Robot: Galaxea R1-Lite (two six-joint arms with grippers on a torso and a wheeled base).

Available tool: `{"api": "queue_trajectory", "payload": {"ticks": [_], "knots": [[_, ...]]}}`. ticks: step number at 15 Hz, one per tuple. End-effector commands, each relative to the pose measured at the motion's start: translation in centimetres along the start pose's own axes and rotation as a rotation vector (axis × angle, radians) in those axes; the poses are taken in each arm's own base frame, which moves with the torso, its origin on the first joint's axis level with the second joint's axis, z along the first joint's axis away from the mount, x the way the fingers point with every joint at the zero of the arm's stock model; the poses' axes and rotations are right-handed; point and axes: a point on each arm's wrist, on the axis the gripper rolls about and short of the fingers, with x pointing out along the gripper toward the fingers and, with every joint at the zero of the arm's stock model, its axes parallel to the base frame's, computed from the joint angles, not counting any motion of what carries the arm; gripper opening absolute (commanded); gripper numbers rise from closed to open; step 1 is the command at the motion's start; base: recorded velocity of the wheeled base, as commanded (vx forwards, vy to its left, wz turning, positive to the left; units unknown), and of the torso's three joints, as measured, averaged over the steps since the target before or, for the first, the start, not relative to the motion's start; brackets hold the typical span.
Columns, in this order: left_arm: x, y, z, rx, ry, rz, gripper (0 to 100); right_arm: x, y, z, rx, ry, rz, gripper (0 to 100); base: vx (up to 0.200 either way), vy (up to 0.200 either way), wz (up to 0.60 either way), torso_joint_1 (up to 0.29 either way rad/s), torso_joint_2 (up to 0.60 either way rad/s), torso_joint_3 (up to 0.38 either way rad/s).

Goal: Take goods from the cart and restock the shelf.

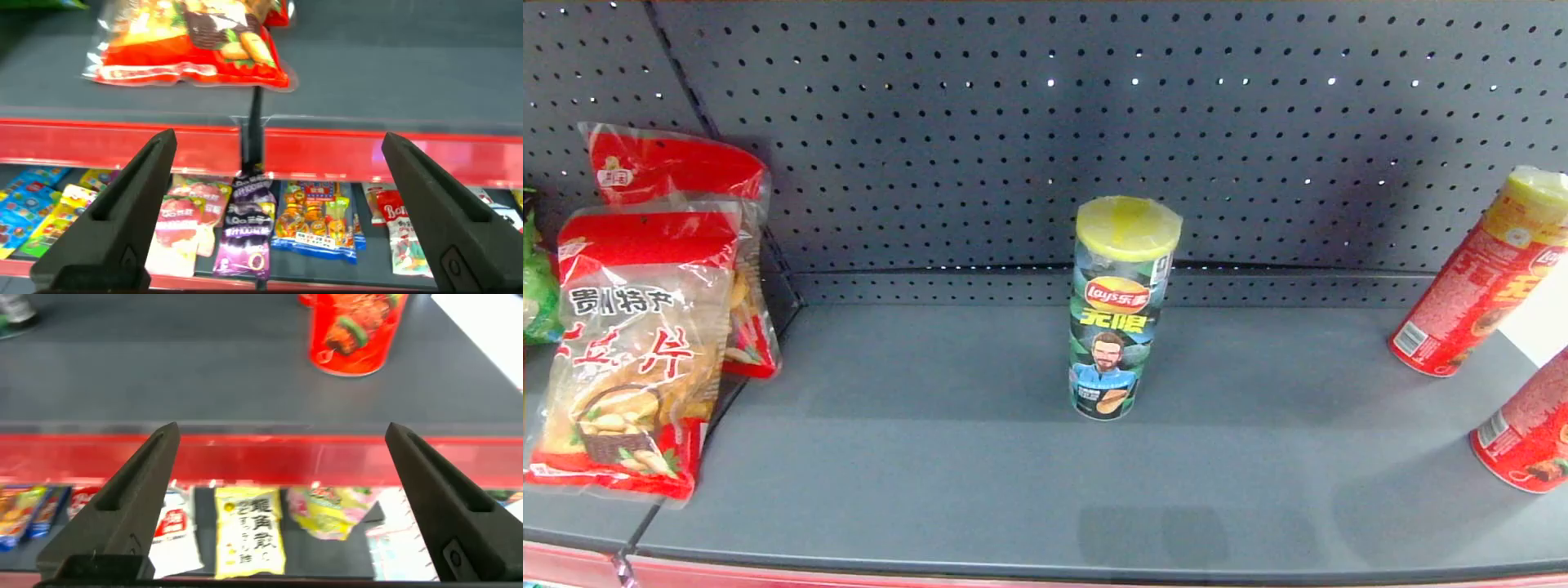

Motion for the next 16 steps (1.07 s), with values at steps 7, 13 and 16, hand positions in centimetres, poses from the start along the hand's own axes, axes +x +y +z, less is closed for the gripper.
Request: {"api": "queue_trajectory", "payload": {"ticks": [7, 13, 16], "knots": [[0.01, 0.00, 0.01, 0.002, 0.001, 0.001, 100, 0.01, 0.00, 0.00, -0.001, 0.001, 0.001, 100, 0.000, -0.200, 0.00, 0.004, 0.00, 0.001], [0.01, -0.01, 0.01, 0.002, 0.001, -0.002, 100, 0.01, 0.01, 0.00, 0.002, 0.001, 0.001, 100, 0.000, -0.200, 0.00, 0.002, 0.00, 0.000], [0.01, -0.01, 0.01, 0.002, 0.001, -0.002, 100, 0.01, 0.01, 0.00, 0.004, 0.001, 0.001, 100, 0.000, -0.200, 0.00, 0.004, 0.00, 0.002]]}}
